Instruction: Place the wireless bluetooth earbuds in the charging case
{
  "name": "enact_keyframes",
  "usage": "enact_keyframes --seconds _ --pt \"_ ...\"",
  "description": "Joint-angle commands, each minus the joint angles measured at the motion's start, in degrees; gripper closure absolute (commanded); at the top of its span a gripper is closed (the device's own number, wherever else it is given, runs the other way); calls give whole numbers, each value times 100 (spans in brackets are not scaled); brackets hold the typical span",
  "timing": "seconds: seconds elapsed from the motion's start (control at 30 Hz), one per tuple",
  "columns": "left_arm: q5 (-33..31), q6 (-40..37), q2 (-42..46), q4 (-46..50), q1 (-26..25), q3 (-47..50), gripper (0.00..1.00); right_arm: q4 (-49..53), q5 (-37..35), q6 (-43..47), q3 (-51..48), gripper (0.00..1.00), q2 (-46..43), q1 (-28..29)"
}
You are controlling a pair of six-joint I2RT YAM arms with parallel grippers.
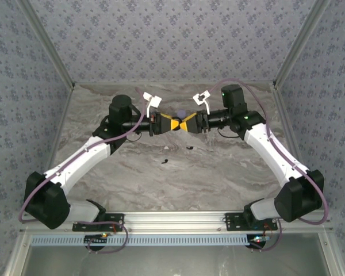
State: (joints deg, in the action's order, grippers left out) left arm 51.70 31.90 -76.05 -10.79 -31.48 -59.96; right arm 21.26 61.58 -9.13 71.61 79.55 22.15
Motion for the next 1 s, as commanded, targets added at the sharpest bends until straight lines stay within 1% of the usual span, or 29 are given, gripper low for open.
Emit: enact_keyframes --seconds 0.0,0.5,0.6,0.77,0.97 --pt "165 -149 91 -54 4 -209 80 125 167 126 219 57 99 39" --pt "113 -167 5 -66 -40 -228 80 116 391 122 353 70 195 198" --pt "89 -163 -24 -54 -60 -236 78 108 394 117 378 75 201 226" --pt "-27 -175 2 -6 -65 -210 75 -45 189 -75 304 80 142 162" --pt "-106 -158 85 2 -62 -147 68 -428 85 -403 137 82 37 40"
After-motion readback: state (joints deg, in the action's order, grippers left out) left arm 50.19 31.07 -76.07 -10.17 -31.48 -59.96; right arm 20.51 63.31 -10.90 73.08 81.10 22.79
